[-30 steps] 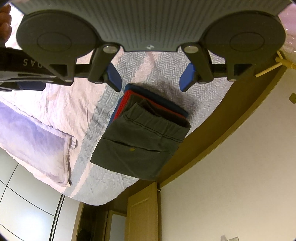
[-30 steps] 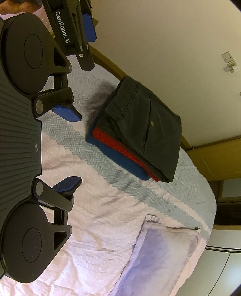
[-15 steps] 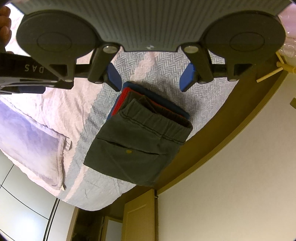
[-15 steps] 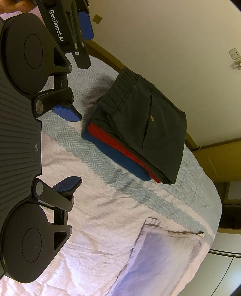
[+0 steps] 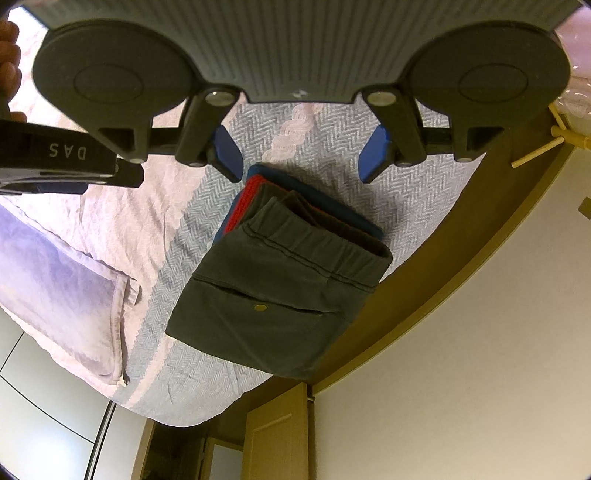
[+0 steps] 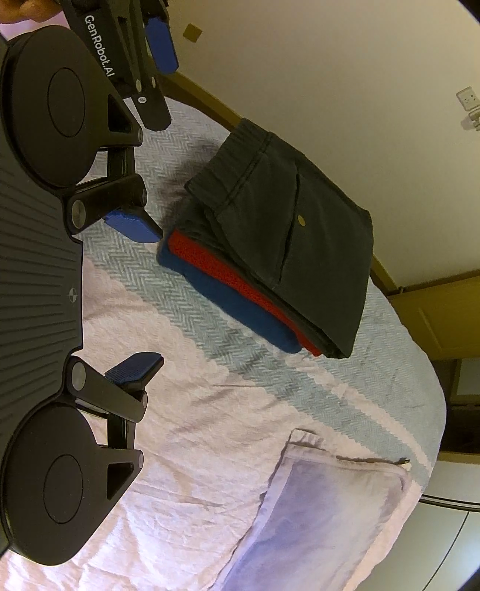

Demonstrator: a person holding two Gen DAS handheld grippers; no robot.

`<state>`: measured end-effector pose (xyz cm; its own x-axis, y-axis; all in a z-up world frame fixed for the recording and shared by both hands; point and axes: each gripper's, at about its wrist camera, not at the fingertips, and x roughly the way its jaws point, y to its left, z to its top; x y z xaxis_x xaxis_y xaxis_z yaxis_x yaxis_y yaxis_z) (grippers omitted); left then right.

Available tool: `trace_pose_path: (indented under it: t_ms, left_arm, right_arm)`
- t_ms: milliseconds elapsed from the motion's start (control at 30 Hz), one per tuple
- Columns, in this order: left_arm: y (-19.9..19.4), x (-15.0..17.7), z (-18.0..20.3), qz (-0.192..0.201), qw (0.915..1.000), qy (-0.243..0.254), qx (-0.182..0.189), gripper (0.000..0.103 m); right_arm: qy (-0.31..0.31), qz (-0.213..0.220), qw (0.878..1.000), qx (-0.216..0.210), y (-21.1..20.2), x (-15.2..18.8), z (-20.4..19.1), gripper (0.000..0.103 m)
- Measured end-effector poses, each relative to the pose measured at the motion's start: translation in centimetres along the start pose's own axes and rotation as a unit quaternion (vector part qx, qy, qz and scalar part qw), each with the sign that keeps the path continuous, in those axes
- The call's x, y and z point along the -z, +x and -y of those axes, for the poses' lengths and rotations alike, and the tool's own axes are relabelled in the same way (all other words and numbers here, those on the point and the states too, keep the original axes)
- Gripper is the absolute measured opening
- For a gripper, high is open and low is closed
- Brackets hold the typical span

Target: Fold clothes

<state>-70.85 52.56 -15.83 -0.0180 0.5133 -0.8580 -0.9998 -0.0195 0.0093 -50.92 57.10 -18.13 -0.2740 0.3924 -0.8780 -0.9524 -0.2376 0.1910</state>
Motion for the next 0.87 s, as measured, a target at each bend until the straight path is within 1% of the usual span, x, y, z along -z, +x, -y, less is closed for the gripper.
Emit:
trace_pose_path:
  t_ms: [200, 467, 667, 867]
  left_arm:
    - [-1.0, 0.2, -0.2, 0.004, 1.0, -0.004, -0.001, 0.066]
    - [-3.3, 0.7, -0.4, 0.023, 0.9996, -0.005, -0.012, 0.066]
    - [-4.4, 1.6, 0.5, 0.031, 0.9995, 0.0, -0.011, 0.066]
    - [-4.9, 2.4, 1.2, 0.029, 0.9995, -0.007, -0.007, 0.066]
  right_arm:
    - [-0.002, 0.003, 1.0, -0.006, -0.5, 0.2, -0.3, 0.069]
    - [-0.003, 0.019, 1.0, -0.021, -2.1, 0.9, -0.9, 0.069]
    - [-0.004, 0.028, 0.999, -0.024, -3.2, 1.6, -0.6, 0.069]
    - [-0.009, 0.031, 0.999, -0.024, -3.9, 2.1, -0.1, 0.069]
